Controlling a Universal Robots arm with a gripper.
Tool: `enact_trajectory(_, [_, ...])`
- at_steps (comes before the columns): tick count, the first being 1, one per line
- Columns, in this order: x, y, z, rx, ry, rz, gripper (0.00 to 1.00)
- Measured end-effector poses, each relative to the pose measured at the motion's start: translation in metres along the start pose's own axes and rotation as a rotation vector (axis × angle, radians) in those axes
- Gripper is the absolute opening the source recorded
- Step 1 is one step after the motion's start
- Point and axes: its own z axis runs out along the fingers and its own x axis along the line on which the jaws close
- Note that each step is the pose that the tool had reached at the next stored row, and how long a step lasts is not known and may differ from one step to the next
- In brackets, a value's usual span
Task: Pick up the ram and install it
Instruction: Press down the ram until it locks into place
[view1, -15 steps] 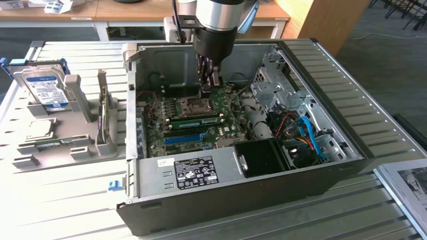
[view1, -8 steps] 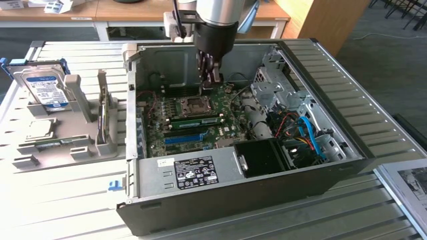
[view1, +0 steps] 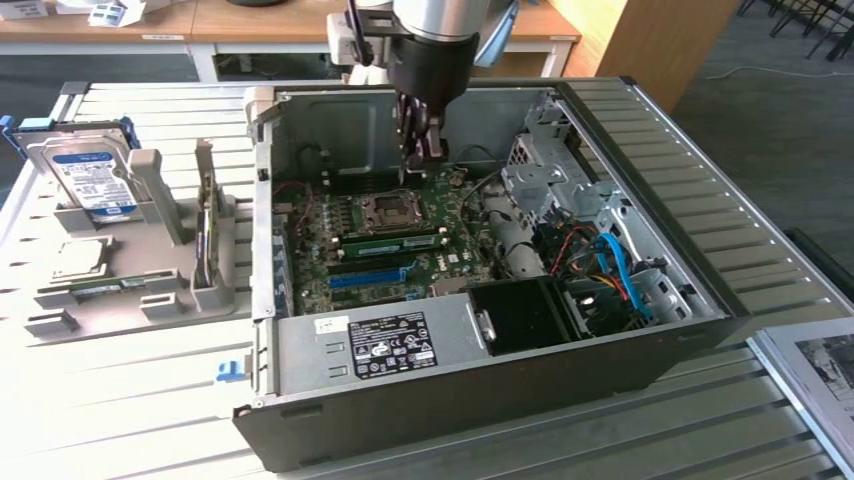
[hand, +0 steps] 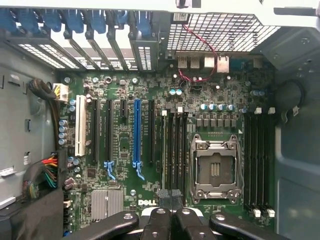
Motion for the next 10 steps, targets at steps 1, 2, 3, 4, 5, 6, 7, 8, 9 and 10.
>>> enact_trajectory(1, [0.0000,0.0000,-0.0011,0.0000,0.0000,0.000,0.10])
enact_trajectory(2, [0.0000,0.0000,-0.0022,0.0000,0.0000,0.000,0.10])
enact_trajectory(3, [-0.0001,0.0001,-0.0031,0.0000,0.0000,0.000,0.10])
enact_trajectory(4, [-0.0001,0.0000,-0.0035,0.0001,-0.0002,0.000,0.10])
enact_trajectory(5, [-0.0001,0.0001,-0.0035,0.0001,-0.0002,0.000,0.10])
enact_trajectory(6, [-0.0001,0.0001,-0.0036,0.0000,-0.0001,0.000,0.10])
enact_trajectory(7, [-0.0001,0.0000,-0.0036,0.0000,-0.0001,0.000,0.10])
enact_trajectory(8, [-0.0001,0.0001,-0.0036,0.0000,0.0000,0.000,0.10])
enact_trajectory(9, [-0.0001,0.0001,-0.0036,0.0000,0.0000,0.000,0.10])
enact_trajectory(10, [-0.0001,0.0001,-0.0036,0.0000,0.0000,0.000,0.10])
